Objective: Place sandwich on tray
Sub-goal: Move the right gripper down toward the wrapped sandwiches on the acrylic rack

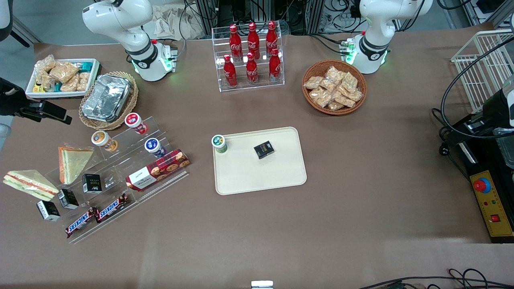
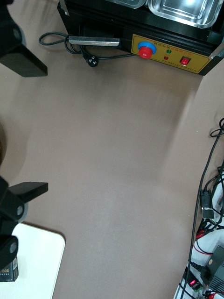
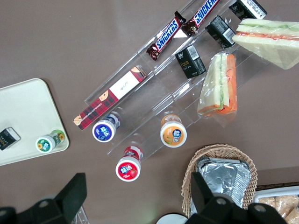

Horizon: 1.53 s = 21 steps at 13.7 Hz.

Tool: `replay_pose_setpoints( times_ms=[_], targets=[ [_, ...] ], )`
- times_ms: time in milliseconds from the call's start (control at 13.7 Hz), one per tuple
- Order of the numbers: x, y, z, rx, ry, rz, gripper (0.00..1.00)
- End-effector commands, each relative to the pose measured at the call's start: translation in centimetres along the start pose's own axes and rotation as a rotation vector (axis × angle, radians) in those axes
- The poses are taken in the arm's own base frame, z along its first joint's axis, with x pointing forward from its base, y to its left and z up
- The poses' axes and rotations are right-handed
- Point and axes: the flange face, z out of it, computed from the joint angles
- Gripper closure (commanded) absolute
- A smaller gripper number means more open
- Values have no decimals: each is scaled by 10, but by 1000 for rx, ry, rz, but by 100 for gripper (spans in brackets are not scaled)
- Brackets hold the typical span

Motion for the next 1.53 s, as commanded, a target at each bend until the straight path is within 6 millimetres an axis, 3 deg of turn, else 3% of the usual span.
replay_pose_setpoints(
  times_ms=[0, 510, 801, 947, 1457],
  targets=[
    [0, -2, 2, 14, -12, 16, 1],
    [10, 5, 17, -2, -32, -1, 1],
    [15, 43, 18, 4, -32, -117, 1],
    [21, 77, 21, 7, -24, -191, 1],
    [59, 159, 50, -52, 60, -445, 1]
  ],
)
